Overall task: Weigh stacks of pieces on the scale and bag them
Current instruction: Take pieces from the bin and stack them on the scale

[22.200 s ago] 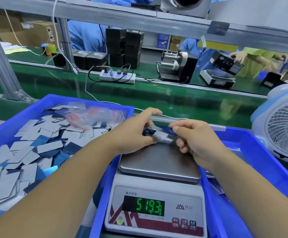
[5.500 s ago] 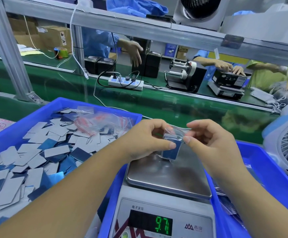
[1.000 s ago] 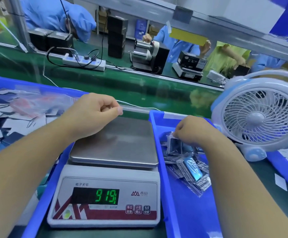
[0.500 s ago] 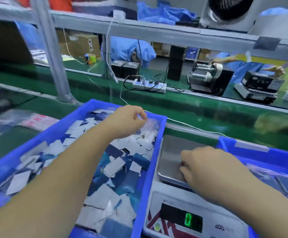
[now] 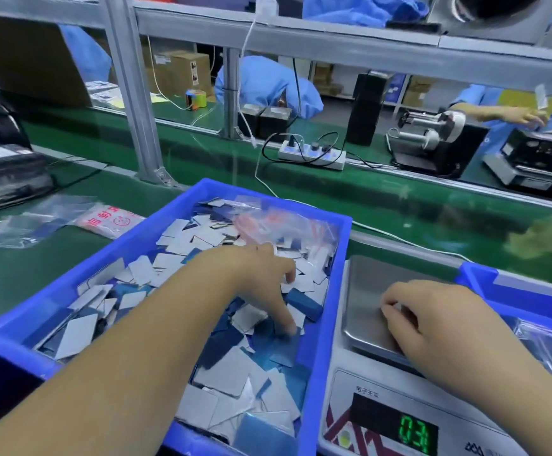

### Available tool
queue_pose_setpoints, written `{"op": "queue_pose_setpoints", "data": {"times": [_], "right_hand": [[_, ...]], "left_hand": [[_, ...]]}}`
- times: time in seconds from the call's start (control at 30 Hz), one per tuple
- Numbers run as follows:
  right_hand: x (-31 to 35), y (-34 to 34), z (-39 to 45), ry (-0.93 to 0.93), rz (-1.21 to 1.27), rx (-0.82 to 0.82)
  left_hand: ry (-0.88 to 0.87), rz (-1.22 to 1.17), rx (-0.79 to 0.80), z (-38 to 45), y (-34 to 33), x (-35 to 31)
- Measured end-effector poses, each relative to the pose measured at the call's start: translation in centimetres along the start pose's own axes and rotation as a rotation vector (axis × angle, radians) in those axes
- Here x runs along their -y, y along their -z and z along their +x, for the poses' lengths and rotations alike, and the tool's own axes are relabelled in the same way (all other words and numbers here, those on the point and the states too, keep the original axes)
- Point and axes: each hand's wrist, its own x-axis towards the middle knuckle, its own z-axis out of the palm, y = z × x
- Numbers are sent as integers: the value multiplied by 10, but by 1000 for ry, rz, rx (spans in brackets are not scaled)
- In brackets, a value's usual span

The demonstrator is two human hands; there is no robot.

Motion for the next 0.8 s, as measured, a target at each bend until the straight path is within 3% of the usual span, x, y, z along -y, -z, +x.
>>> {"op": "queue_pose_setpoints", "data": {"times": [0.07,0.23,0.47,0.8], "right_hand": [[1,1,0,-8,17,-3],[2,2,-1,-13,58,5],[0,3,-2,-22,106,-12],[-3,3,-1,-13,182,-43]], "left_hand": [[10,87,38,-1,-4,-7],[-32,-9,10,0,-4,-14],[-14,62,63,1,-6,-22],[15,-98,80,-2,-7,-14]]}}
